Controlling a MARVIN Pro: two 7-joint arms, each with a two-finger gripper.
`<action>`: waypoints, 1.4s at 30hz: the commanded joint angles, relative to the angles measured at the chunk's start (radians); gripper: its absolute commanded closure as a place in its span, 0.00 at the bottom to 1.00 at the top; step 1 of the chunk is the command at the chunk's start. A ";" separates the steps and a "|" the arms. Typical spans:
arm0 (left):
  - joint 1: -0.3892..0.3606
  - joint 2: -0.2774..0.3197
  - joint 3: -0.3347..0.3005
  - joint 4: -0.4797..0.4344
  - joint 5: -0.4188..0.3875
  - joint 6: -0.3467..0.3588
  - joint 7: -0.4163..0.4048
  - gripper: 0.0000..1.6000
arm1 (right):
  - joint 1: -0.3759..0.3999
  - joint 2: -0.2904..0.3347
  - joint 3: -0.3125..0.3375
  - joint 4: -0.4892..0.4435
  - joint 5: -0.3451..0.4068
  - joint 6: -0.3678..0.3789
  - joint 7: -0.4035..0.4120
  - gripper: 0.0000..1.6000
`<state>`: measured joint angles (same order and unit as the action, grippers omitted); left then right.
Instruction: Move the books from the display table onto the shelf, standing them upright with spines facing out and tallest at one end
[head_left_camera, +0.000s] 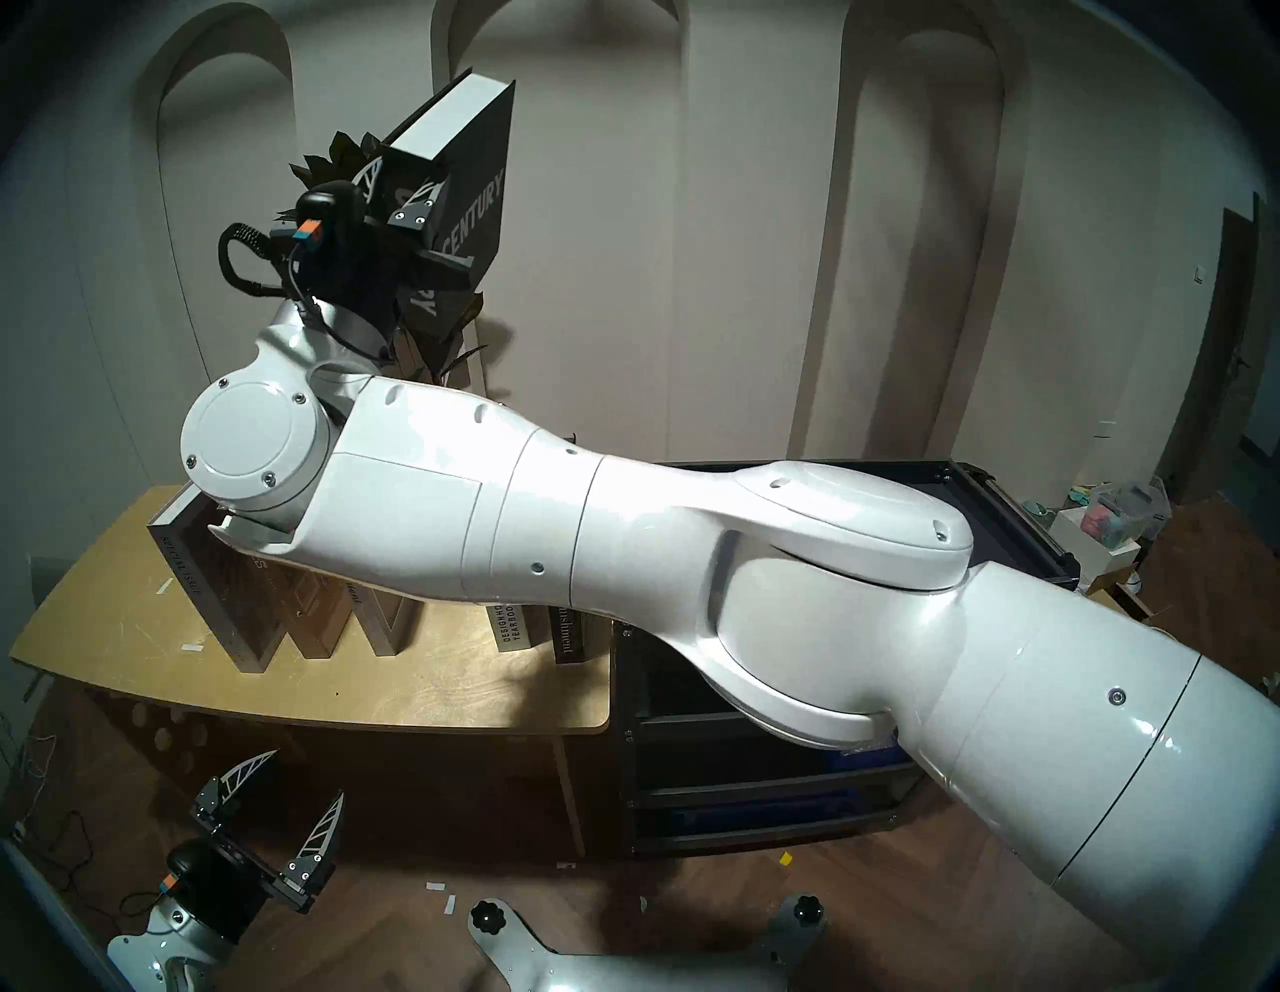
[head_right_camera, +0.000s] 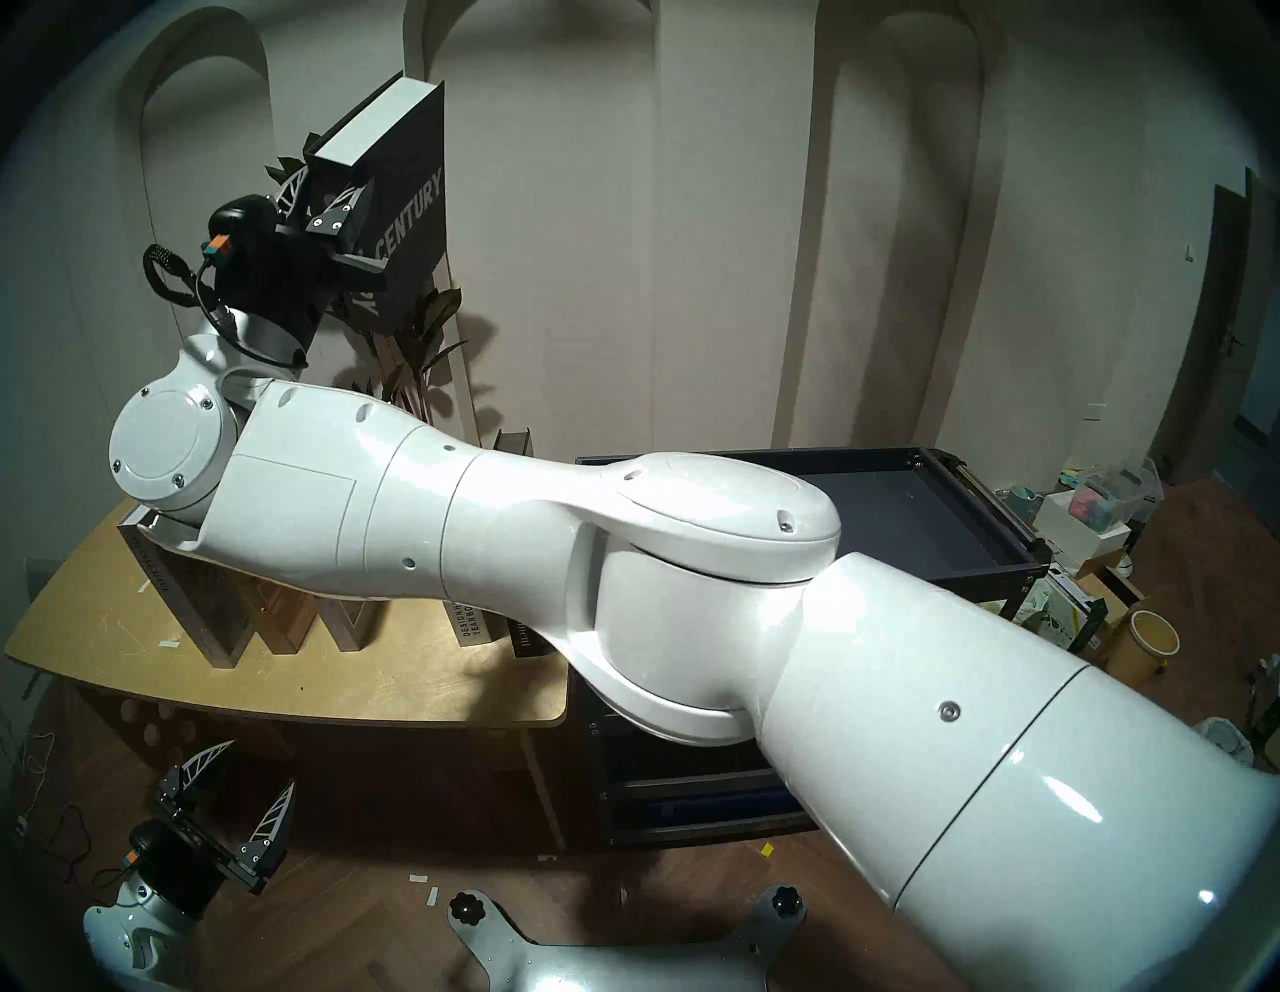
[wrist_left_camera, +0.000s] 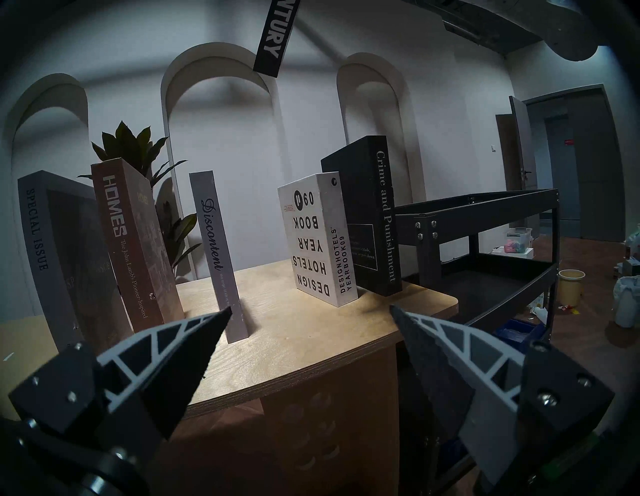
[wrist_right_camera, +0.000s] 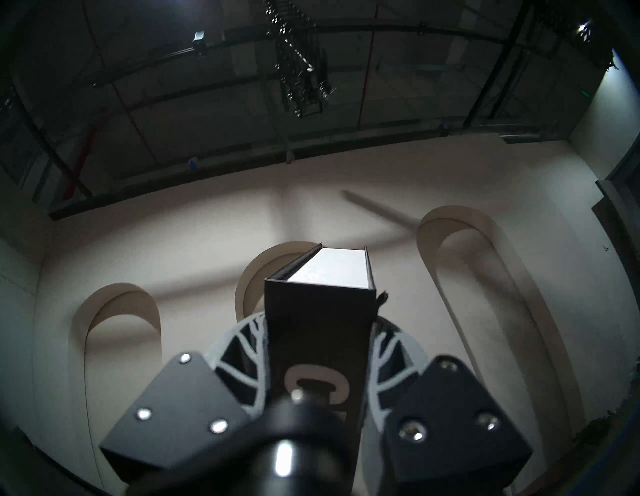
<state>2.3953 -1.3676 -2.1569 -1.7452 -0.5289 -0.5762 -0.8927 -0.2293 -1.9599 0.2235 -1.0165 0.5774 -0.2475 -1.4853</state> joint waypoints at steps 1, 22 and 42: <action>0.000 0.000 -0.004 -0.015 -0.003 -0.002 0.001 0.00 | -0.038 0.121 0.076 -0.009 -0.083 0.035 0.002 1.00; 0.002 -0.001 -0.004 -0.017 -0.003 -0.002 0.000 0.00 | -0.155 0.373 0.258 -0.030 -0.216 0.100 0.002 1.00; 0.000 0.001 -0.003 -0.011 -0.003 -0.002 -0.002 0.00 | -0.281 0.620 0.329 -0.294 -0.074 0.149 0.076 1.00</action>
<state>2.3995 -1.3682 -2.1573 -1.7458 -0.5292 -0.5762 -0.8959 -0.5137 -1.4350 0.4862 -1.2486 0.4772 -0.1158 -1.4351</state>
